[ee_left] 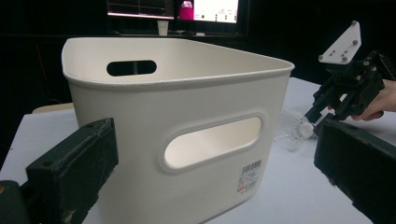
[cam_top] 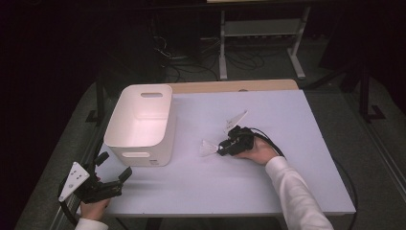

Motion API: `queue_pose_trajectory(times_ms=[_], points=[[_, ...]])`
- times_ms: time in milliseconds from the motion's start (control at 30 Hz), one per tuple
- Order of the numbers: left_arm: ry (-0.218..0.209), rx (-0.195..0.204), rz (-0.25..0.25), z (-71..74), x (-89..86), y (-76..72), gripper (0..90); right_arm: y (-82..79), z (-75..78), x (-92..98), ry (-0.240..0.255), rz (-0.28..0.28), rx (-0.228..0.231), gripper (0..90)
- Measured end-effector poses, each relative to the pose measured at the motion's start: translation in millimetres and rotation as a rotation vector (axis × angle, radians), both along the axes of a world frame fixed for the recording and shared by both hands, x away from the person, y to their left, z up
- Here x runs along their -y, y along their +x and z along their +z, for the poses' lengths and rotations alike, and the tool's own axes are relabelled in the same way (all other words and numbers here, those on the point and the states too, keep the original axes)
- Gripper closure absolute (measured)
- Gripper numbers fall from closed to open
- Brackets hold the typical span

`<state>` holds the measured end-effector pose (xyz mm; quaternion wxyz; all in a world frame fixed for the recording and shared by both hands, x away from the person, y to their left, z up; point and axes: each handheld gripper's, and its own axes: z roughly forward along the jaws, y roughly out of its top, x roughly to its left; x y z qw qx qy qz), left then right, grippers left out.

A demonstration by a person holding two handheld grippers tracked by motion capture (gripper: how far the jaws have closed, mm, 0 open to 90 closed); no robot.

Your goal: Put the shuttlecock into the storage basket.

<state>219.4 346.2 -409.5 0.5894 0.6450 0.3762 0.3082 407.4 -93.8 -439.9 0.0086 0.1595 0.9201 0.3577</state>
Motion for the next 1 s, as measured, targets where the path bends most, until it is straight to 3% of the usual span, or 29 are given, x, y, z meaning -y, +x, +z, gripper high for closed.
queue_pose_trajectory(times_ms=[1000], points=[[0.002,0.000,0.000,0.1,0.7,0.1,0.0,-5.5,22.3,14.9,0.062,-0.065,-0.028,64.8]])
